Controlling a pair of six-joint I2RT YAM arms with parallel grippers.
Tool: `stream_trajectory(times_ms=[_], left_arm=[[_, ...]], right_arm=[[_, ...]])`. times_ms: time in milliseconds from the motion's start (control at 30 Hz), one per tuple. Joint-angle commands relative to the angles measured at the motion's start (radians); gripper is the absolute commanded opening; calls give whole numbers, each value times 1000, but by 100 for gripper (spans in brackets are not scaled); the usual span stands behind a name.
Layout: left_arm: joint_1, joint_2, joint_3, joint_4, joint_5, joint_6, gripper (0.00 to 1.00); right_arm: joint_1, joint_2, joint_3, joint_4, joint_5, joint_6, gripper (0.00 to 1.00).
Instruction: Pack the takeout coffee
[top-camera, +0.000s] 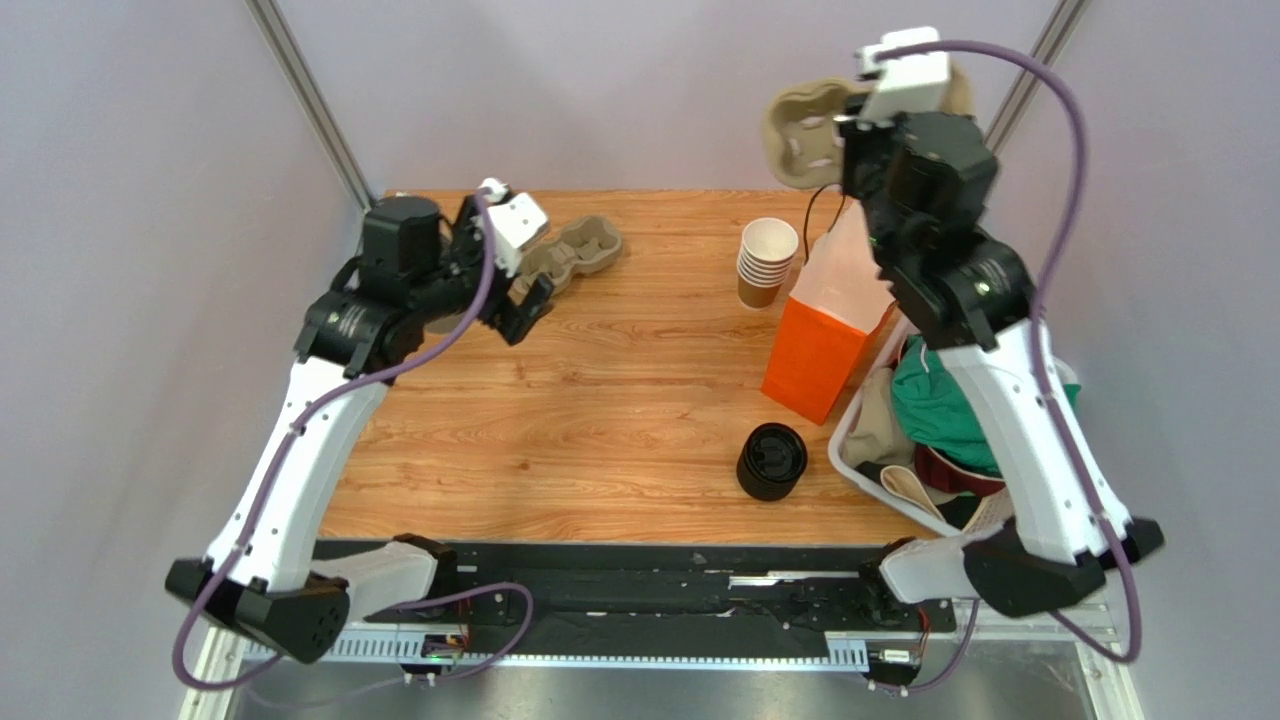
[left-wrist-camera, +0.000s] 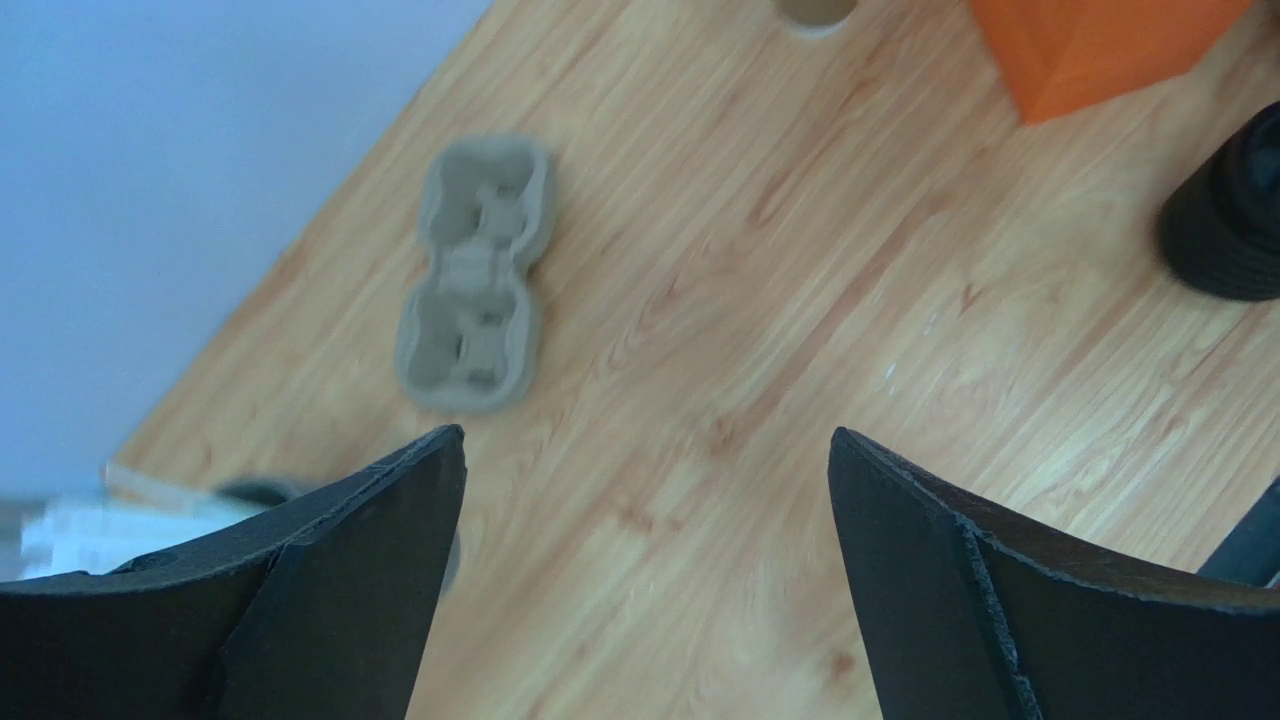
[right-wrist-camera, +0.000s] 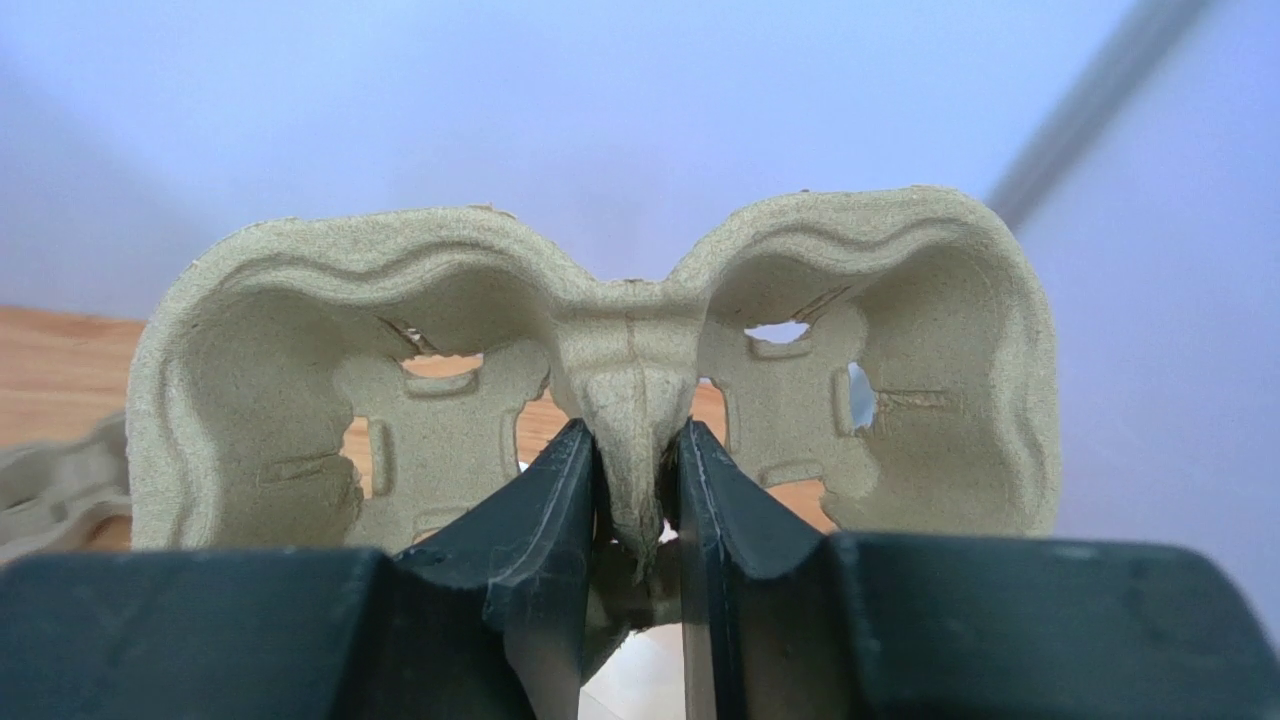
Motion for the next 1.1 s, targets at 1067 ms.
stream_trajectory(times_ms=[1067], left_arm=[[-497, 1117, 1074, 411, 185, -362, 93]], right_arm=[[-385, -584, -534, 108, 63, -48, 27]])
